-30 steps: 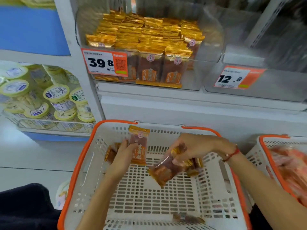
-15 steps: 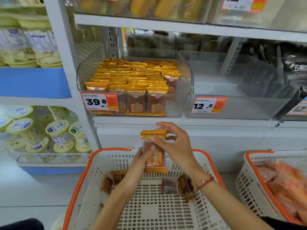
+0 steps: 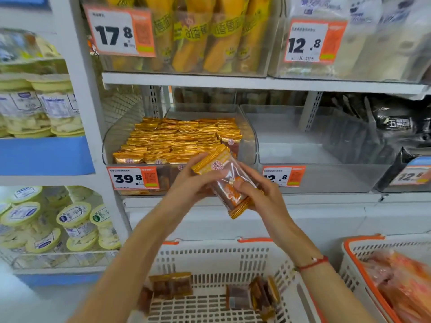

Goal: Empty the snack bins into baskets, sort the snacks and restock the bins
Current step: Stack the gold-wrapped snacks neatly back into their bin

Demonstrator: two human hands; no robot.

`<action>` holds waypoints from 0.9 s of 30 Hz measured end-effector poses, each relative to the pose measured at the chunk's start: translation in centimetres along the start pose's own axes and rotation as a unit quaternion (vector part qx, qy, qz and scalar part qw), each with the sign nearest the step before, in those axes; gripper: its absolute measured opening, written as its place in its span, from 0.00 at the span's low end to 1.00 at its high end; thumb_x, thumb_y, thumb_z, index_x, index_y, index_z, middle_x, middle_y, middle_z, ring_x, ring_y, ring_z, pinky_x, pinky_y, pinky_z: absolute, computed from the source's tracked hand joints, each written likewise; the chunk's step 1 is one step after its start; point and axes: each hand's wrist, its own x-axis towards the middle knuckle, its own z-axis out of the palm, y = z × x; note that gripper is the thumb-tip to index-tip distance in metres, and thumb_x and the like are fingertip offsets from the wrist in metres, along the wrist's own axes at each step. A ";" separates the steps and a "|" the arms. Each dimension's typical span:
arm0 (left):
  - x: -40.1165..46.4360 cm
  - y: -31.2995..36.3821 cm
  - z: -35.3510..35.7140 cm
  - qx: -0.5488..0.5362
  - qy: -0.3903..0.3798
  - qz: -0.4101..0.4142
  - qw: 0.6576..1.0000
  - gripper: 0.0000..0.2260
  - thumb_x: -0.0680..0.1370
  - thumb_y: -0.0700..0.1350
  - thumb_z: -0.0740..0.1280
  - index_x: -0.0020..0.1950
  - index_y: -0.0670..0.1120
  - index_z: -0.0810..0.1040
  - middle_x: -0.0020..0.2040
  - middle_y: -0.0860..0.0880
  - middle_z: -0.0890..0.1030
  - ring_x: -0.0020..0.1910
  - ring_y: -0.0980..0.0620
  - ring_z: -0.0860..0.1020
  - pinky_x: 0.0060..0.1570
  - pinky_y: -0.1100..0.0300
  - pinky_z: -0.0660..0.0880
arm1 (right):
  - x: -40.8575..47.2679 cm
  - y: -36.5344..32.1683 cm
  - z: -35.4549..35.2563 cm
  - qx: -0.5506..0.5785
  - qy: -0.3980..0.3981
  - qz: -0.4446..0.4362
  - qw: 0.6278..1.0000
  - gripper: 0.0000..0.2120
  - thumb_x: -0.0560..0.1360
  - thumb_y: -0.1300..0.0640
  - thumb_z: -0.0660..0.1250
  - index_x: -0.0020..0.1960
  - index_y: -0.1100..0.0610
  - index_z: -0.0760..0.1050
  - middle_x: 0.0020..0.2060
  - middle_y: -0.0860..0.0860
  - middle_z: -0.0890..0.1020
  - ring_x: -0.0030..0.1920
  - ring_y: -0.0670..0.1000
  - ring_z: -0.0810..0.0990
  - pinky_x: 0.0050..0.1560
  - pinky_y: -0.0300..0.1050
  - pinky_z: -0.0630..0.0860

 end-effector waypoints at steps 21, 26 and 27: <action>12.1 4.9 -1.1 0.376 0.025 0.293 0.879 0.21 0.76 0.44 0.71 0.64 0.53 0.67 0.52 0.60 0.77 0.53 0.59 0.78 0.49 0.64 0.78 | 6.8 6.8 -8.2 -0.591 0.173 -0.206 0.761 0.29 0.76 0.38 0.61 0.71 0.53 0.68 0.64 0.52 0.73 0.64 0.56 0.71 0.73 0.53 0.56; 14.6 3.8 -0.2 0.520 -0.056 0.252 0.814 0.27 0.76 0.46 0.71 0.72 0.51 0.64 0.65 0.49 0.76 0.62 0.51 0.75 0.57 0.54 0.77 | 6.9 7.1 -8.2 -0.593 0.167 -0.186 0.765 0.29 0.73 0.36 0.59 0.68 0.50 0.69 0.62 0.51 0.74 0.63 0.56 0.71 0.72 0.51 0.54; 15.0 3.6 -0.2 0.540 -0.063 0.240 0.805 0.28 0.76 0.46 0.71 0.74 0.50 0.63 0.68 0.48 0.74 0.64 0.51 0.73 0.59 0.54 0.75 | 6.9 7.2 -8.1 -0.590 0.167 -0.180 0.769 0.29 0.72 0.35 0.58 0.68 0.50 0.69 0.62 0.51 0.74 0.63 0.56 0.72 0.72 0.50 0.52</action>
